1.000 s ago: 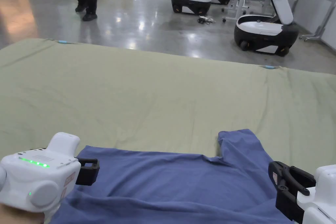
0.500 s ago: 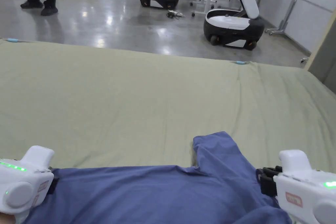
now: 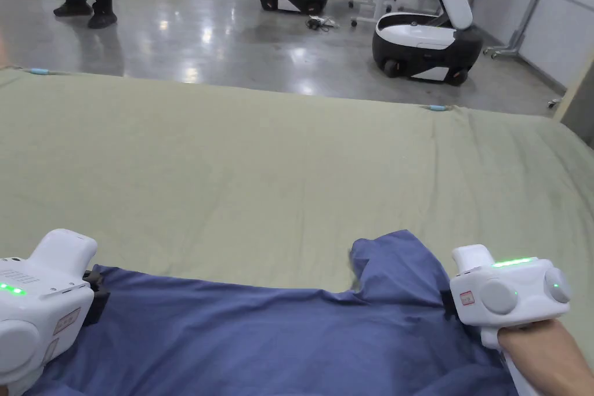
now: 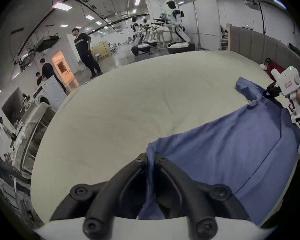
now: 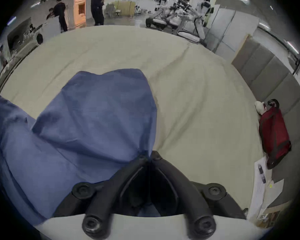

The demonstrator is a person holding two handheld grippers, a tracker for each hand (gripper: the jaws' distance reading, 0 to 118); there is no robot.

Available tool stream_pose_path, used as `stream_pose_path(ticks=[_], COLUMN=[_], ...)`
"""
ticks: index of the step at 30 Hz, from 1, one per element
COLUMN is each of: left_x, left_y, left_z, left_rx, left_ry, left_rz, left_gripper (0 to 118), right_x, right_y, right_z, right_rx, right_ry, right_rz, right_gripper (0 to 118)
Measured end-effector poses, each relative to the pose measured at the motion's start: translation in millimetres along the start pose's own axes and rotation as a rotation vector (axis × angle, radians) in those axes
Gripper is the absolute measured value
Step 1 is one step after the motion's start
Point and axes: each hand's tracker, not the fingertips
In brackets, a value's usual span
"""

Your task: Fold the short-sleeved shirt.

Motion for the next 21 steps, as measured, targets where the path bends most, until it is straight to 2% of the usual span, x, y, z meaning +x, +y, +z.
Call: stream_pose_path(ticks=[2,3,4,11,14,17,19,21], left_x=[-2.5,-4.7,-6.7,-13.2,-12.0,-5.4,-0.3,3.9], left_y=[0.1,-1.6,-2.2,-28.3,-63.8,-112.8,-147.0,-177.2], left_z=[4.6,8.1,15.2,126.5,169.0,192.4,192.4,184.3], left_rx=[0.01,0.022,0.029,0.212,0.227,0.176,0.089,0.018], left_ry=[0.007,0.012,0.014,0.073,0.09,0.065,0.066,0.008], left_rz=[0.007,0.013,0.018,0.024,0.022,0.053,0.065,0.109], left_gripper=[6,6,6,6,6,6,6,6], right_x=[10.1,15.1,18.3,25.1,16.5,8.6,4.1,-4.6], right_y=[1.3,1.0,-0.3,-61.6,-114.6,-175.6,-214.4,-247.1], right_z=[10.7,24.7,40.5,191.7,235.4,242.1,230.8,218.6], right_rx=[0.026,0.063,0.106,0.385,0.4,0.374,0.305,0.248], right_ry=[0.032,0.069,0.065,0.107,0.103,0.076,0.095,0.114], right_rz=[-0.025,-0.065,-0.075,-0.044,-0.026,-0.01,-0.049,-0.086], right_gripper=[4,4,4,4,4,4,4,4])
